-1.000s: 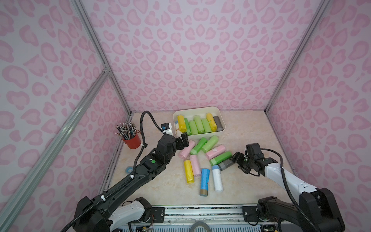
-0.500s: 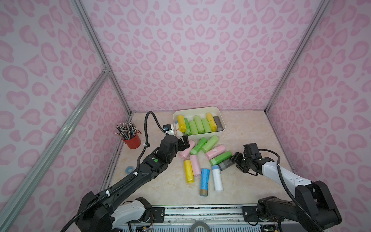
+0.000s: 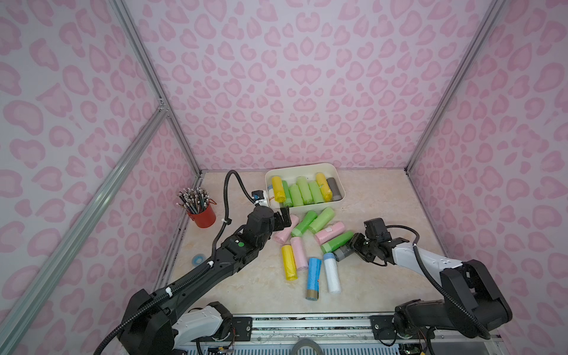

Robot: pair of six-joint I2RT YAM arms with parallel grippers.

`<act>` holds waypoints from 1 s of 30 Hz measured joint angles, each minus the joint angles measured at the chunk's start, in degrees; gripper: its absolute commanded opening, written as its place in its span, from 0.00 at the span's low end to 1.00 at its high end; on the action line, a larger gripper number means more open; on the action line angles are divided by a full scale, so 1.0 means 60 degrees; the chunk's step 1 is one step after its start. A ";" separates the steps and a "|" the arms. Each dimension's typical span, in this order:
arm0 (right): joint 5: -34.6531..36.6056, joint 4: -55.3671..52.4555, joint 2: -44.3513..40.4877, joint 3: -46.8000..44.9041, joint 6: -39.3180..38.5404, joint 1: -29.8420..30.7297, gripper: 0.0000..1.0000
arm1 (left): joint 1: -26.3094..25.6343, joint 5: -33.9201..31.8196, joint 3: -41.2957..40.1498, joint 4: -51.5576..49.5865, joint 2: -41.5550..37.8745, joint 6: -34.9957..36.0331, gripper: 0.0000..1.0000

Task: Put the roll of trash bags into the storage box
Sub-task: Pick up the roll of trash bags from the center of the board.

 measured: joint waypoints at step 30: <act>0.1625 -0.1749 0.0331 0.0627 -0.1483 0.0007 0.55 | 0.0076 0.0222 0.0004 0.0004 0.0113 0.0007 1.00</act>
